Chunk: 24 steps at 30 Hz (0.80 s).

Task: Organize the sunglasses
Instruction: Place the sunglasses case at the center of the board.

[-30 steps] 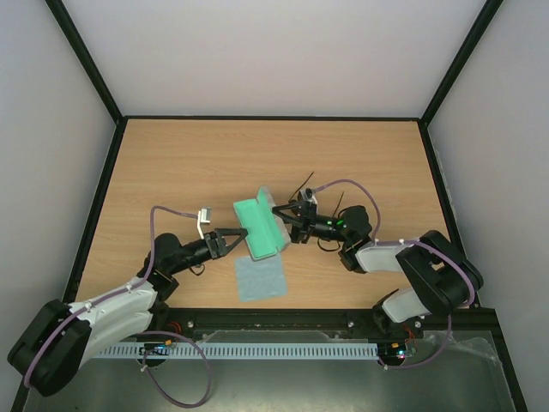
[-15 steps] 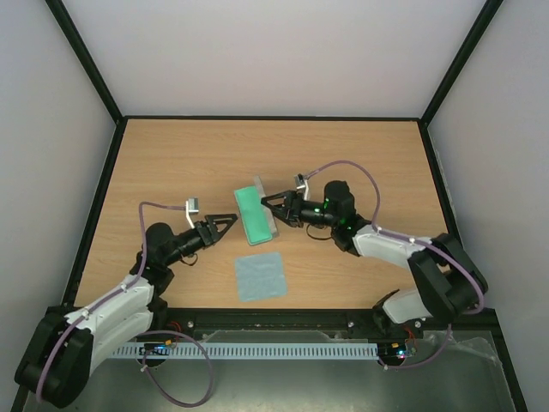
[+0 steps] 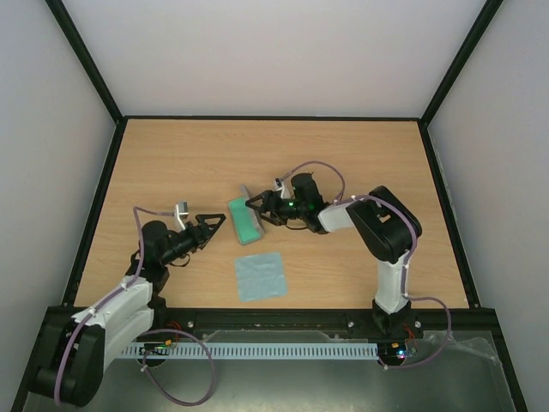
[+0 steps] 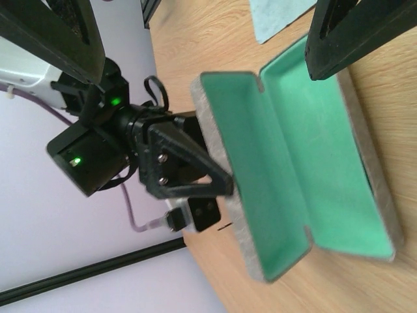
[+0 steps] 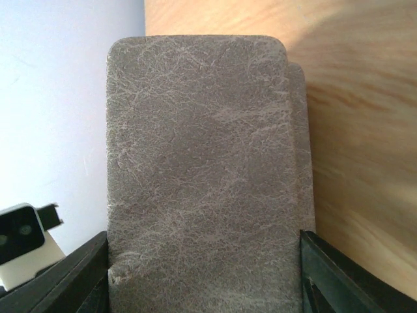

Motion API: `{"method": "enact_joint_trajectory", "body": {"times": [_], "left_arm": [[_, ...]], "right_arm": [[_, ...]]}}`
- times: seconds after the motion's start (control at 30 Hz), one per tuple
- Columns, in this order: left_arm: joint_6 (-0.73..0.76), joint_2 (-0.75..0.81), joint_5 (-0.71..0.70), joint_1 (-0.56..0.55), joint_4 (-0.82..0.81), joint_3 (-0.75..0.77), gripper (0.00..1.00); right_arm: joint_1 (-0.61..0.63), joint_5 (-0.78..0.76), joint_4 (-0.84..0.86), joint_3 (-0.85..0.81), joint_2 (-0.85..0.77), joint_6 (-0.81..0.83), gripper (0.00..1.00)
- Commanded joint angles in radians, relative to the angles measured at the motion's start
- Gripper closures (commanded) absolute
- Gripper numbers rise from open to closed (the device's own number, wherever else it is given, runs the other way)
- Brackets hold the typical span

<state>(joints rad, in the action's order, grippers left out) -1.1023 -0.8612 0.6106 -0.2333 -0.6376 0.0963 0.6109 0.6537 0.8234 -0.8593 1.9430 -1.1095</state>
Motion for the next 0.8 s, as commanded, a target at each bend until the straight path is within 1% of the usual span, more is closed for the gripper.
{"method": "enact_joint_trajectory", "body": {"times": [0.0, 0.03, 0.1, 0.13, 0.17, 0.33, 0.37, 0.47, 0.5, 0.53, 0.6, 0.67, 0.77], "left_arm": [[0.026, -0.064, 0.025, 0.017, -0.039, -0.012, 0.13], [0.023, -0.084, 0.027, 0.017, -0.060, -0.015, 0.13], [0.019, -0.120, 0.032, 0.017, -0.095, -0.018, 0.13], [0.019, -0.136, 0.033, 0.017, -0.107, -0.019, 0.13], [0.020, -0.149, 0.035, 0.018, -0.114, -0.020, 0.13], [0.028, -0.179, 0.031, 0.019, -0.131, -0.023, 0.13], [0.029, -0.183, 0.029, 0.019, -0.136, -0.023, 0.14], [0.027, -0.202, 0.029, 0.019, -0.151, -0.023, 0.13], [0.026, -0.206, 0.030, 0.019, -0.157, -0.023, 0.13], [0.024, -0.210, 0.031, 0.019, -0.160, -0.022, 0.13], [0.024, -0.214, 0.031, 0.018, -0.165, -0.022, 0.13], [0.022, -0.213, 0.029, 0.019, -0.165, -0.021, 0.13], [0.024, -0.210, 0.028, 0.019, -0.159, -0.020, 0.13]], "right_arm": [[0.009, 0.023, -0.024, -0.100, 0.042, 0.034, 0.76], [0.009, 0.022, -0.042, -0.114, 0.053, 0.041, 0.69], [0.009, 0.020, -0.084, -0.142, 0.066, 0.064, 0.60], [0.009, 0.014, -0.110, -0.155, 0.067, 0.080, 0.52], [0.009, 0.008, -0.137, -0.165, 0.065, 0.097, 0.48], [0.007, -0.009, -0.269, -0.212, 0.057, 0.166, 0.32], [0.005, -0.004, -0.282, -0.216, 0.059, 0.172, 0.30], [0.003, 0.009, -0.317, -0.229, 0.063, 0.192, 0.22], [0.002, 0.008, -0.331, -0.232, 0.061, 0.201, 0.12], [0.001, 0.008, -0.342, -0.233, 0.058, 0.209, 0.08], [-0.001, 0.011, -0.371, -0.239, 0.054, 0.228, 0.07], [-0.005, 0.007, -0.399, -0.245, 0.048, 0.246, 0.03], [-0.007, -0.030, -0.489, -0.267, 0.027, 0.300, 0.00]]}}
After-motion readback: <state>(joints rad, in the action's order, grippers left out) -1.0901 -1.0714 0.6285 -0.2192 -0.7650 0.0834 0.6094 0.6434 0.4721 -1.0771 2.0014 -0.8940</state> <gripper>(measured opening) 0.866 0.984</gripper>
